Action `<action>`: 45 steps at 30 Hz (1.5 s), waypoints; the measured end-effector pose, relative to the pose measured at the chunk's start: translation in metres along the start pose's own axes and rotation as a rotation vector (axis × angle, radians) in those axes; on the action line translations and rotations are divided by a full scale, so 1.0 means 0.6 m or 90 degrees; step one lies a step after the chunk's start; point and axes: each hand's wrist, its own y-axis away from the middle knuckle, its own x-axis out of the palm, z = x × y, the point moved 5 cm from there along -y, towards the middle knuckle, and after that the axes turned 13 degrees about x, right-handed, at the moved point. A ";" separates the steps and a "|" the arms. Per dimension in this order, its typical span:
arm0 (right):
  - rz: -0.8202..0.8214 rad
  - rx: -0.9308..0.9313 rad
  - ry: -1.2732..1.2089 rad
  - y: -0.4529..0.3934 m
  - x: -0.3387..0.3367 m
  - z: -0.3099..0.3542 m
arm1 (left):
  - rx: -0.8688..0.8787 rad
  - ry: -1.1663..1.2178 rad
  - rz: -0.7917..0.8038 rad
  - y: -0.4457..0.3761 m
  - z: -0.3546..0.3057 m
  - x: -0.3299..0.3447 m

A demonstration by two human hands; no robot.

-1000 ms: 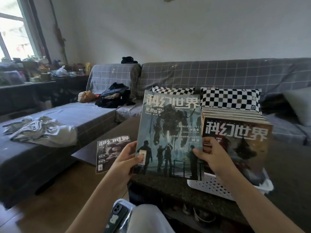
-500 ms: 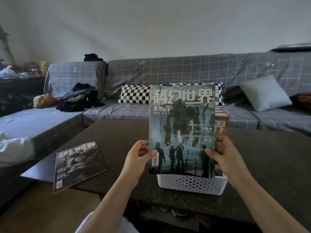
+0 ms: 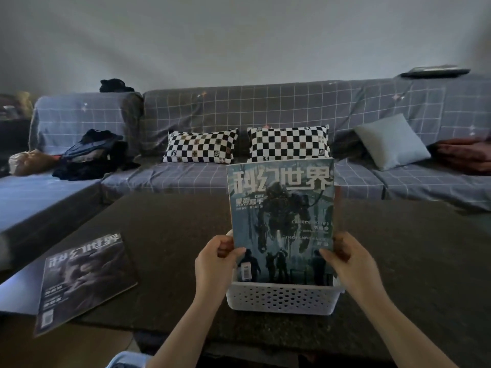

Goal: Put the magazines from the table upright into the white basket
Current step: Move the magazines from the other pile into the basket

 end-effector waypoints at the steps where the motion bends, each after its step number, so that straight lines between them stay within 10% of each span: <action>1: -0.009 0.006 0.016 0.000 0.002 -0.008 | 0.000 -0.010 0.001 0.003 0.003 0.001; 19: -0.093 0.019 0.017 0.019 0.031 -0.032 | 0.253 -0.319 0.106 0.017 -0.010 0.013; 45: 0.059 0.101 -0.049 -0.001 0.038 -0.013 | 0.019 -0.020 0.145 0.006 0.003 0.056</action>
